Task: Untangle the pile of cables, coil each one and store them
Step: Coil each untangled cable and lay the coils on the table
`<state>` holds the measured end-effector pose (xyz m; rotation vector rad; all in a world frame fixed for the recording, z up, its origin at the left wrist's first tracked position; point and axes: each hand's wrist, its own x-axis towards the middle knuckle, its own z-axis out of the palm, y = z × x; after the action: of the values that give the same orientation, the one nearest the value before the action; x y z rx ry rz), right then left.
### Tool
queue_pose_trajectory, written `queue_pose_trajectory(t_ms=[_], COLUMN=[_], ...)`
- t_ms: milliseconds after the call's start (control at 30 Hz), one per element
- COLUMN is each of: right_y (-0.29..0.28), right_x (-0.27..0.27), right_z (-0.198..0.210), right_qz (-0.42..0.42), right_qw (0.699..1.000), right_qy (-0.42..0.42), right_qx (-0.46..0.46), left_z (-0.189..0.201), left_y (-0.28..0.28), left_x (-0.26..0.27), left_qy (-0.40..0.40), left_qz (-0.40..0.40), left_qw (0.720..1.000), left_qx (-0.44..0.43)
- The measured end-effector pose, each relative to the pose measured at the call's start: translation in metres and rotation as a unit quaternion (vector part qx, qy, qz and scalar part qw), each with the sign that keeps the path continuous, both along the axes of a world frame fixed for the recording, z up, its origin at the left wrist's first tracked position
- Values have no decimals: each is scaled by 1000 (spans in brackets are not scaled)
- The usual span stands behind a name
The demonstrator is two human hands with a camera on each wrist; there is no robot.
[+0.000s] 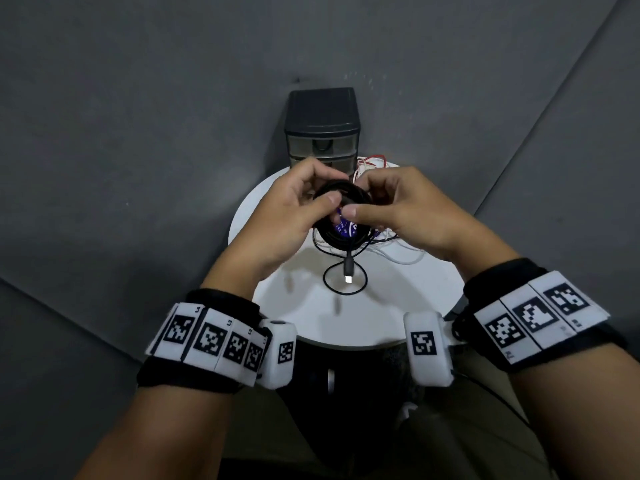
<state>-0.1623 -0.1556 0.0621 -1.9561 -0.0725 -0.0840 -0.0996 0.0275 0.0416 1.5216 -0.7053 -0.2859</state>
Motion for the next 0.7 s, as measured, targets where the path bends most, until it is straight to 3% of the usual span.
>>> queue_pose_trajectory(t_ms=[133, 300, 500, 700], right_y=[-3, 4, -1, 3], right_x=[5, 11, 13, 18], right_z=[-7, -15, -9, -17], right_qz=[4, -32, 33, -41], right_qw=[994, 975, 966, 950], right_qy=[21, 2, 52, 30], right_qx=[-111, -222, -249, -309], left_z=[1, -5, -9, -13], left_y=[10, 8, 5, -3], left_x=[7, 12, 11, 16], left_qy=[-68, -75, -69, -94], left_qz=[3, 23, 19, 102], left_qw=[992, 987, 984, 972], left_qx=[105, 141, 161, 191])
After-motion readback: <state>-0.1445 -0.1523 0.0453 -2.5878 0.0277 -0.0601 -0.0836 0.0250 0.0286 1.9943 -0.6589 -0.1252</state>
